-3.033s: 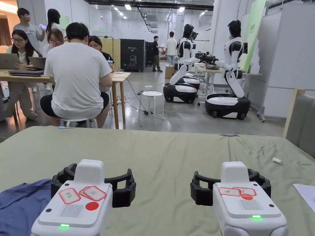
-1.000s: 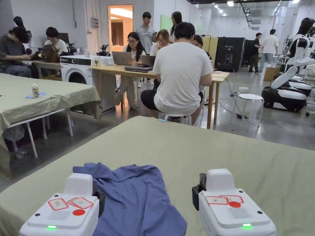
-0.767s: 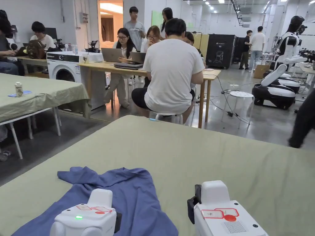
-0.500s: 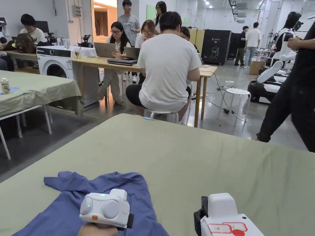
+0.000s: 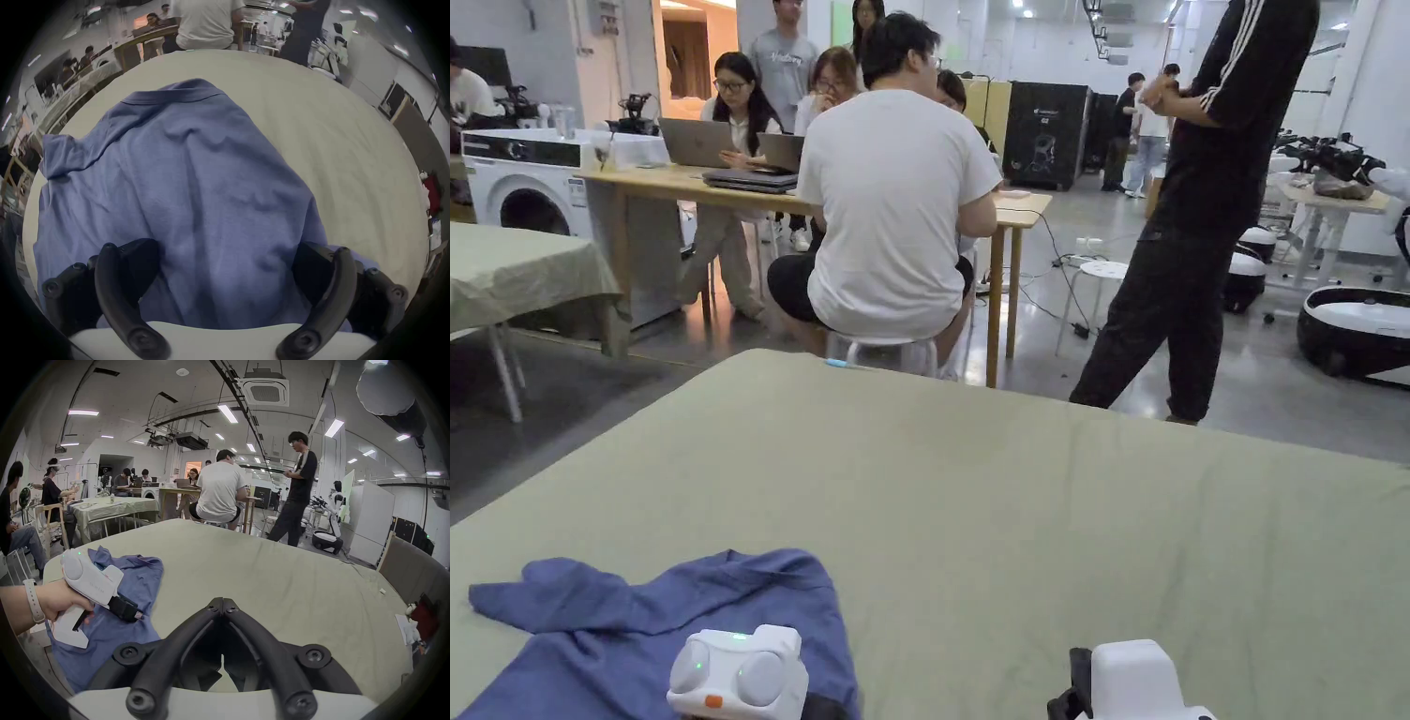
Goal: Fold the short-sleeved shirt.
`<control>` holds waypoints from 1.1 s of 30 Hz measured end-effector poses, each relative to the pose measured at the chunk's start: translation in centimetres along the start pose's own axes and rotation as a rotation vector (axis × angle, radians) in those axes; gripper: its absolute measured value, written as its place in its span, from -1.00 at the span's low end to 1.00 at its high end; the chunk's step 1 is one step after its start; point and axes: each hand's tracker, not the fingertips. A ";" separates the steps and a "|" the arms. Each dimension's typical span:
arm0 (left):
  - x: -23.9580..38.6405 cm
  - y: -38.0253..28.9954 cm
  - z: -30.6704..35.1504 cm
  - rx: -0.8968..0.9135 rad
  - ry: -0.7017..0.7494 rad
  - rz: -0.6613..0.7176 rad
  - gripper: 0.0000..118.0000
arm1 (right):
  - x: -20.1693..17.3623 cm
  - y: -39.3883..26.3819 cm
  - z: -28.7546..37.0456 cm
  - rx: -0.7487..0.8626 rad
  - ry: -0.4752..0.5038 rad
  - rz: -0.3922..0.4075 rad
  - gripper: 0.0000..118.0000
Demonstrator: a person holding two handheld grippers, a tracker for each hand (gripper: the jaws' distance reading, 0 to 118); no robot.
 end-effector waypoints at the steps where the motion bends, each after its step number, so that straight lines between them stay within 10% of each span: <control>1: 0.1 0.0 0.4 0.009 0.002 -0.010 0.72 | 0.5 -0.1 0.0 0.000 -0.008 -0.003 -0.99; 3: 0.0 -0.4 1.3 0.049 -0.002 -0.051 0.14 | 1.3 -0.2 0.2 -0.001 -0.019 -0.014 -0.99; 4: 0.6 -0.2 3.1 0.072 0.017 -0.042 -0.66 | 1.9 -0.2 0.6 0.005 -0.024 -0.025 -0.99; 5: 0.6 -0.3 3.6 0.088 0.057 -0.039 -0.94 | 2.4 -0.2 1.1 0.011 -0.028 -0.035 -0.99; 16: 10.5 4.4 12.7 0.282 -0.165 -0.123 -0.94 | 9.8 -0.8 8.1 0.061 -0.151 -0.103 -0.99; 26: 38.2 4.4 21.0 0.413 -0.611 -0.358 -0.94 | 21.1 -4.3 16.9 0.057 -0.361 -0.141 -0.99; 33: 54.1 -2.3 12.7 0.194 -0.581 -0.517 -0.94 | 28.1 -8.9 20.9 0.003 -0.479 -0.179 -0.99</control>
